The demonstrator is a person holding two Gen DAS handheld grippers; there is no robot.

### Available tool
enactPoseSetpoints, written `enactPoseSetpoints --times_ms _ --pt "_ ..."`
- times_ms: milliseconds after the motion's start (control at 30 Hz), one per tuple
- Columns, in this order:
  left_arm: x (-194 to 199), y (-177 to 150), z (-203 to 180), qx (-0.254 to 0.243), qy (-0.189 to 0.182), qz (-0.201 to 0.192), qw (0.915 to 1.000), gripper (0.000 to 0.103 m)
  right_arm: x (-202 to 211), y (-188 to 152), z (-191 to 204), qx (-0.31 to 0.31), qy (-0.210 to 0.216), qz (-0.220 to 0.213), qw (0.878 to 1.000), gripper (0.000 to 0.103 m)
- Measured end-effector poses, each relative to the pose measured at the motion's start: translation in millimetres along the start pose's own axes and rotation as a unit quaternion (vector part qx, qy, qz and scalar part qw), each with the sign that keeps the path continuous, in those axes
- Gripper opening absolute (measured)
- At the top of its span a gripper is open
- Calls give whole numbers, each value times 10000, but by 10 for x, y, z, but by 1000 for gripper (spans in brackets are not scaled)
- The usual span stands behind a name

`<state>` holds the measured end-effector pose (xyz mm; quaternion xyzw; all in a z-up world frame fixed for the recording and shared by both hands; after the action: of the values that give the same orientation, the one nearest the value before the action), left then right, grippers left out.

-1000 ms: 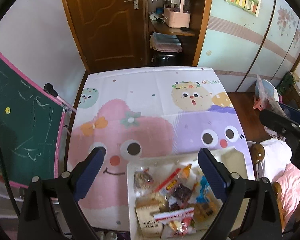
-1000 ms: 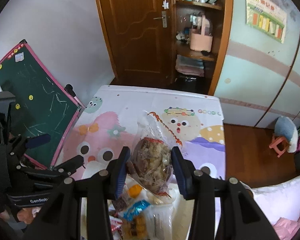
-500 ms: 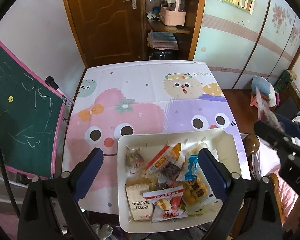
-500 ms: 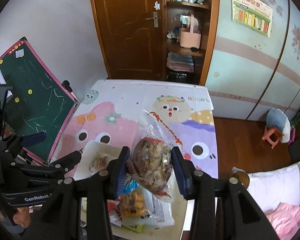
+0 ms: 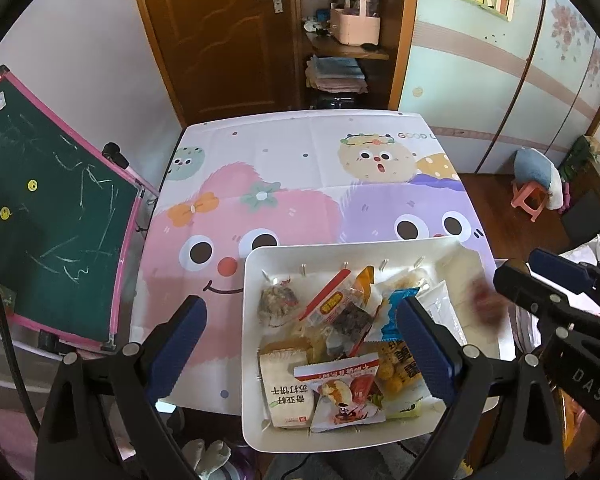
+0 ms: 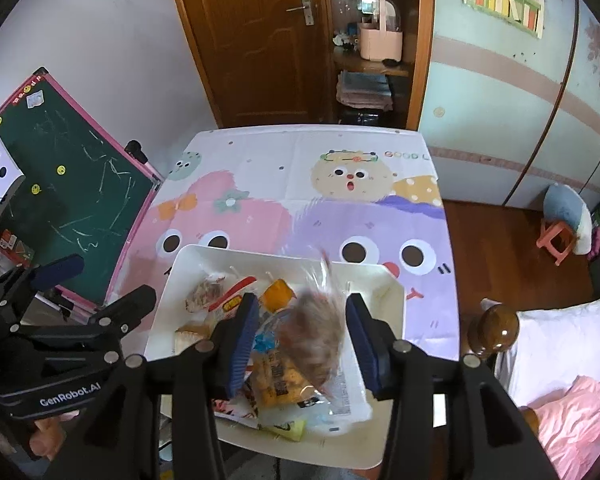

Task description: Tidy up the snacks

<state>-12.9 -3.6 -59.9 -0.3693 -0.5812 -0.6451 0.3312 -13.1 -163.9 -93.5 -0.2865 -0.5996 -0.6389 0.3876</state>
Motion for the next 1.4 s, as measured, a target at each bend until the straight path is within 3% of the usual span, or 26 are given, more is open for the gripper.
enactPoseSetpoints --times_ms 267,533,1067,1400 --pt "0 -30 17 132 -37 55 9999 98 -18 -85 -75 -393 59 13 9992 68" --pt "65 -45 -42 105 -39 11 9999 98 92 -141 -173 -726 -80 -86 9973 72" --pt "230 -25 -118 36 58 -211 9998 98 320 -118 -201 -704 -480 -373 9957 74" --pt "279 11 -144 21 63 -268 9996 98 312 -90 -230 -729 -549 -337 9953 74"
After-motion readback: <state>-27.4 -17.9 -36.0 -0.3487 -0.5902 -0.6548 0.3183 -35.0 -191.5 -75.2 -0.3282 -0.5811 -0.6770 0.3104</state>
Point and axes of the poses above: each gripper's, at about its wrist camera, not at the fingertips, and x roughly against the way its jaws point, z to its left, y to its top, the point moved 5 cm from there along -x, roughly the way its jaws point
